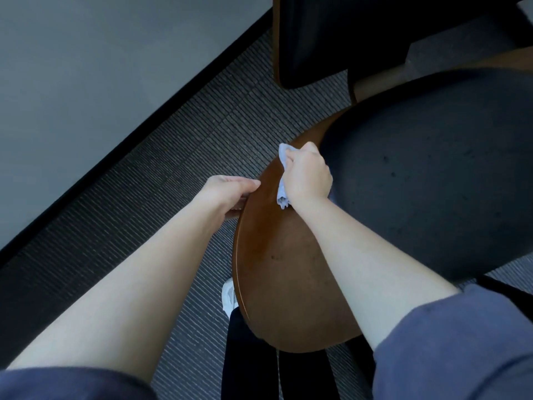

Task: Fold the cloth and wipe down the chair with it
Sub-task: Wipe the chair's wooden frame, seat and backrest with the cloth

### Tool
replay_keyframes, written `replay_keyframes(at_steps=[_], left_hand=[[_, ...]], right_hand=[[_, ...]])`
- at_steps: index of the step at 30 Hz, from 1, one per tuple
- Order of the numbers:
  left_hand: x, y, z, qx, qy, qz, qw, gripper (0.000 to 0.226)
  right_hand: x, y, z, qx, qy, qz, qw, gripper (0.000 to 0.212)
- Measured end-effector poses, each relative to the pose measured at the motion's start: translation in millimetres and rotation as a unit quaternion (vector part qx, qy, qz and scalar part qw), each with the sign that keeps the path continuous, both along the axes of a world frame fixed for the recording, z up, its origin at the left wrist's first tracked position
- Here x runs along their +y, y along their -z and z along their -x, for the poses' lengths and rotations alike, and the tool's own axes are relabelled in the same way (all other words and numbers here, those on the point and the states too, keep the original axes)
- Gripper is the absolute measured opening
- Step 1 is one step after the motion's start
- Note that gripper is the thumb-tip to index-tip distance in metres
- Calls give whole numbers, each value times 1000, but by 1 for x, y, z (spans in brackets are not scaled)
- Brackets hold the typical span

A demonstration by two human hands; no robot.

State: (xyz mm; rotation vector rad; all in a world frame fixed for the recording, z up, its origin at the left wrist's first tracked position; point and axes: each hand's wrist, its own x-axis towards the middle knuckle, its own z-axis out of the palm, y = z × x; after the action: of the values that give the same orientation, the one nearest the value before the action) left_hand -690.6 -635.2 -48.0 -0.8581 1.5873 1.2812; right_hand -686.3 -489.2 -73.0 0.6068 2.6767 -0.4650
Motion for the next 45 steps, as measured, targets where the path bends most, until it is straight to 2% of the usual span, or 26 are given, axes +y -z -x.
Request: replay_keyframes(at_steps=[10, 17, 22, 26, 29, 31, 34, 36, 39, 41, 45], left_hand=[[9, 20, 33, -32, 71, -15, 997, 12], [28, 39, 54, -8, 103, -3, 995, 12], [29, 47, 55, -3, 105, -6, 994, 9], [29, 49, 57, -3, 113, -7, 994, 8], [29, 50, 55, -10, 100, -10, 995, 7], [30, 50, 54, -11, 90, -4, 996, 7], [32, 48, 55, -4, 89, 10, 996, 7], [33, 47, 55, -4, 85, 14, 996, 6], [34, 45, 56, -6, 87, 19, 996, 5], [34, 45, 57, -8, 88, 20, 996, 6], [33, 46, 56, -18, 83, 13, 996, 6]], right_hand=[[41, 29, 61, -42, 1, -117, 992, 5], [67, 54, 89, -14, 27, -147, 989, 15], [85, 59, 104, -14, 20, -123, 992, 23], [118, 52, 112, -45, -78, -14, 996, 21], [148, 54, 112, 24, -169, 22, 985, 22], [165, 56, 117, 43, -234, 22, 971, 22], [184, 56, 124, 7, -326, -49, 944, 20], [190, 59, 122, 1, -335, -53, 941, 19], [186, 64, 118, -1, -337, 44, 941, 18], [192, 68, 121, -6, -327, 77, 942, 17], [194, 77, 126, 6, -289, 25, 957, 19]])
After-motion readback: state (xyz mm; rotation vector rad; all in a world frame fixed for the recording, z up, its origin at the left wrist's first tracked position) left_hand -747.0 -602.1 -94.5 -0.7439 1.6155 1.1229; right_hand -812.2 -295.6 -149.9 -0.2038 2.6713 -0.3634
